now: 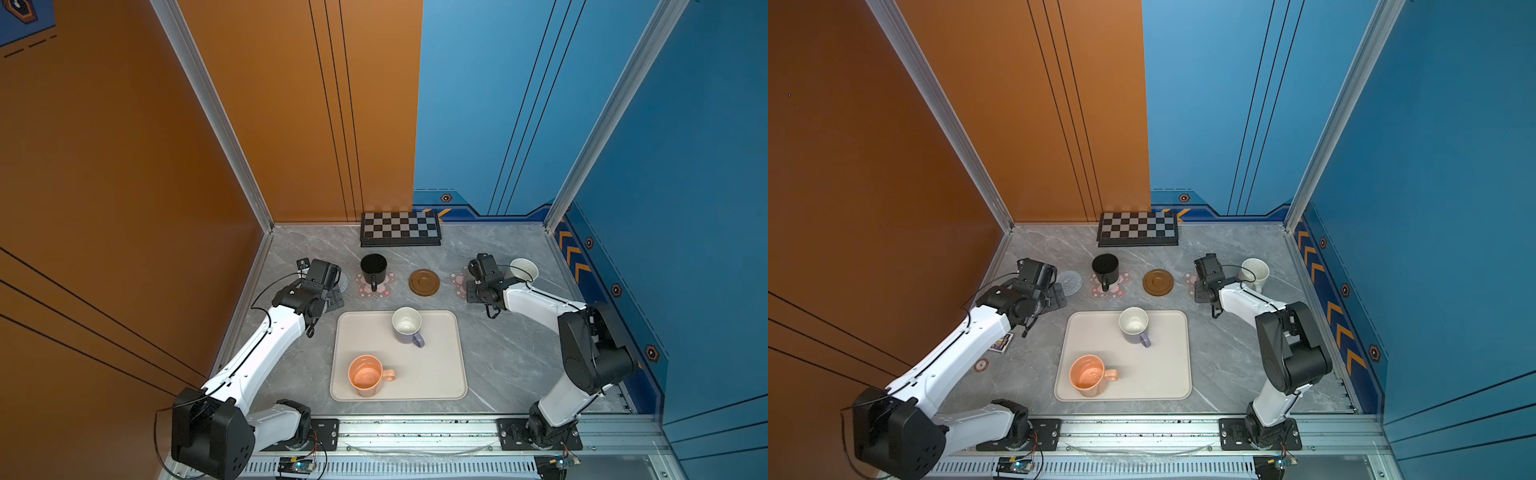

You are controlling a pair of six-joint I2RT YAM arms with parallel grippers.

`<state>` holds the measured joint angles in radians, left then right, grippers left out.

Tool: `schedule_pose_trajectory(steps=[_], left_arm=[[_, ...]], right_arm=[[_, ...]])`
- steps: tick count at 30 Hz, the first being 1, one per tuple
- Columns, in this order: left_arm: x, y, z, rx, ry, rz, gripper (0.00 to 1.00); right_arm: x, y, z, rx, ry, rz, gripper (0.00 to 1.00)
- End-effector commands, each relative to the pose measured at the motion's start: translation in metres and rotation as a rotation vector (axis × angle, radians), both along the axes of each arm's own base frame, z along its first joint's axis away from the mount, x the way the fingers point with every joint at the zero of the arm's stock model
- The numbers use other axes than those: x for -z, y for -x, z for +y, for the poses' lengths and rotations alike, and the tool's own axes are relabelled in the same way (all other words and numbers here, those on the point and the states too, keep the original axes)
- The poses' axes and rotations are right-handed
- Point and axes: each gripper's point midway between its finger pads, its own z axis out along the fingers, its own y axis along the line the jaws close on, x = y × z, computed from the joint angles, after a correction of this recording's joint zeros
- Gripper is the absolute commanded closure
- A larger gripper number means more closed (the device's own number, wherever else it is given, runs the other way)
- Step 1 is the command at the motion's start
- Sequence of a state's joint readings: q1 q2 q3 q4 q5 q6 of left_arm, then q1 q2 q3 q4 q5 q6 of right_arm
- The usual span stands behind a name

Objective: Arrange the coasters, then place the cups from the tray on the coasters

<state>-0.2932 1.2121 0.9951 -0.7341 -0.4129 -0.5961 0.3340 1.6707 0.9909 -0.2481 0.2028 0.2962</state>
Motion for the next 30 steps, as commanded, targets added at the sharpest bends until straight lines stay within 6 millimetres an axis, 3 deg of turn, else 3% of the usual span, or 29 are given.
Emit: schedule_pose_trajectory(steps=[1,12,25,30], left_arm=[[0.004,0.009,0.003,-0.014,0.014,0.021,0.02],[0.003,0.011,0.003,-0.013,0.021,0.016,0.02],[0.006,0.009,0.004,-0.016,0.013,0.026,0.02],[0.006,0.008,0.003,-0.014,0.012,0.030,0.02]], right_arm=[[0.003,0.018,-0.003,-0.008,0.011,0.052,1.00],[-0.004,-0.001,0.000,-0.008,0.012,0.013,1.00],[0.008,-0.014,0.004,0.007,-0.003,0.010,1.00],[-0.004,-0.021,0.009,0.000,-0.038,-0.018,1.00]])
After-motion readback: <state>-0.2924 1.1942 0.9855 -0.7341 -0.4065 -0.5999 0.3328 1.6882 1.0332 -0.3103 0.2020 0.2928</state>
